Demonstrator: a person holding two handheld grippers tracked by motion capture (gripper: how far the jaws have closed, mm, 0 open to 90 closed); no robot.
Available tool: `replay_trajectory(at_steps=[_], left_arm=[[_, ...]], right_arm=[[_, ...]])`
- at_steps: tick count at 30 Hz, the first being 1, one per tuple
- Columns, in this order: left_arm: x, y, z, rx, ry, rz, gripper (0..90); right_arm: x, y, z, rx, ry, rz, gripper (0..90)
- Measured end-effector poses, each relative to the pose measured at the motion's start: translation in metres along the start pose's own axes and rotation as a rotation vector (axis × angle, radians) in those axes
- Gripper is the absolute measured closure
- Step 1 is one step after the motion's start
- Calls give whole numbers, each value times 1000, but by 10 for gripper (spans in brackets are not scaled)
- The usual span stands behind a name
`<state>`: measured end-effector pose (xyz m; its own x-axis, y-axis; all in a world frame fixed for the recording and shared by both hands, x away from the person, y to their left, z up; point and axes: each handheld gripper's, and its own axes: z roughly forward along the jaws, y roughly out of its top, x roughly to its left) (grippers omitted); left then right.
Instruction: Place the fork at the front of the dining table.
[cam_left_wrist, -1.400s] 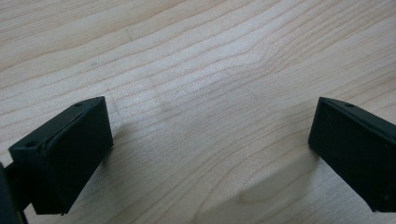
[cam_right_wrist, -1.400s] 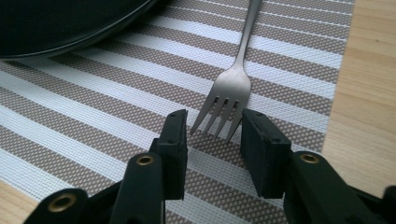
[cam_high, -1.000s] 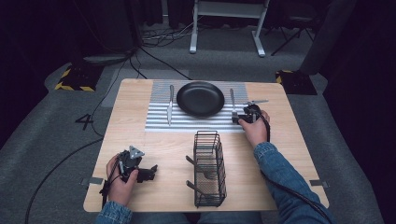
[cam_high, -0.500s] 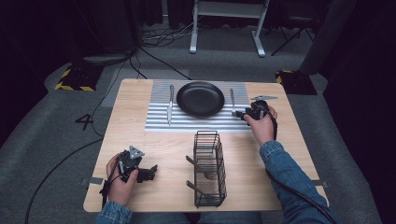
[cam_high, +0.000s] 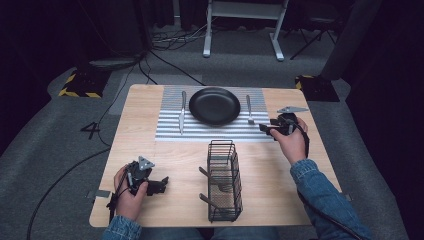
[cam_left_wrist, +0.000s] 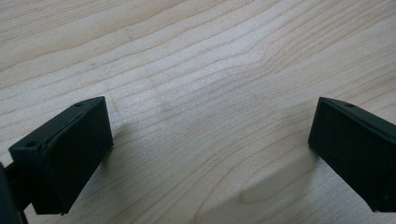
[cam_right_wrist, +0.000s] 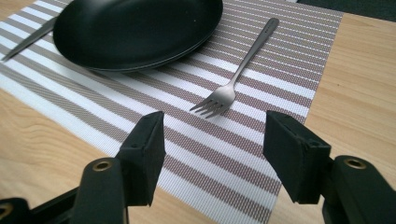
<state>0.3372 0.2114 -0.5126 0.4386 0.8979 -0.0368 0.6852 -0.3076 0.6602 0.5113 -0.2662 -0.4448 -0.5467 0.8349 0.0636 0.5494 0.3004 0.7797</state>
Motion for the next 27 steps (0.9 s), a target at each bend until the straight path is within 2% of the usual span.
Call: replay_trajectory(at_steps=[2, 7, 9, 12, 13, 15, 19, 27], left_arm=[[0, 0, 0, 1, 1, 0, 0], [0, 0, 0, 0, 0, 0, 0], [0, 0, 0, 1, 1, 0, 0], [0, 0, 0, 0, -1, 0, 0], [0, 0, 0, 0, 0, 0, 0], [0, 0, 0, 1, 1, 0, 0], [0, 0, 0, 1, 0, 0, 0], [0, 0, 0, 1, 0, 0, 0]], right_arm=[[-1, -5, -10, -5, 15, 2, 392], [-4, -13, -22, -8, 31, -12, 385], [-6, -22, -35, -14, 47, -22, 378], [-7, -27, -42, -16, 55, -24, 374], [-9, -33, -50, -12, 67, -20, 363], [-10, -37, -56, -7, 78, -20, 361], [-11, -46, -67, -4, 78, -28, 356], [-9, -65, -82, -14, 79, -13, 339]])
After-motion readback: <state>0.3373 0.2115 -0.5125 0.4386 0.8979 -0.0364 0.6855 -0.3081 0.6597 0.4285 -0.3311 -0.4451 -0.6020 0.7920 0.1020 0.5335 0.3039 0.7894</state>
